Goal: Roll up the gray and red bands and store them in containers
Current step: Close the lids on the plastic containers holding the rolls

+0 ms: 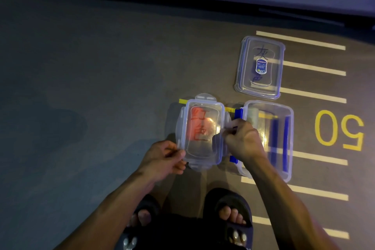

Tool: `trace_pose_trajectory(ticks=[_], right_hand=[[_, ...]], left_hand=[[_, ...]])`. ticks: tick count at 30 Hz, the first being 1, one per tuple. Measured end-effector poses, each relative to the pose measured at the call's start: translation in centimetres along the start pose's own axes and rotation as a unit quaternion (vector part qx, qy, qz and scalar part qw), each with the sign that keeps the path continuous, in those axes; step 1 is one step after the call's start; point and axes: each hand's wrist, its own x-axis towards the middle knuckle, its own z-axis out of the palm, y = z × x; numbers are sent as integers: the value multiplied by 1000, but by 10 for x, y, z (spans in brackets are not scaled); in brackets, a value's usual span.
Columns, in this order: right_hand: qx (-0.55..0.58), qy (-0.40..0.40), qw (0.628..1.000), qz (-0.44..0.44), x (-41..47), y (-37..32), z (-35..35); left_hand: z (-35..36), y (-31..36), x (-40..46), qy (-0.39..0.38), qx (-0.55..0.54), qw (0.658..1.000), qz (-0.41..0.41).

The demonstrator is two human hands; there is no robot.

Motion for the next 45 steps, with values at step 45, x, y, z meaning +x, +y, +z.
trace_pose_trajectory(ticks=[45], right_hand=[[-77,23,992,-97,28,-12,2]], left_hand=[[-18,107,49,-57,475,862,166]])
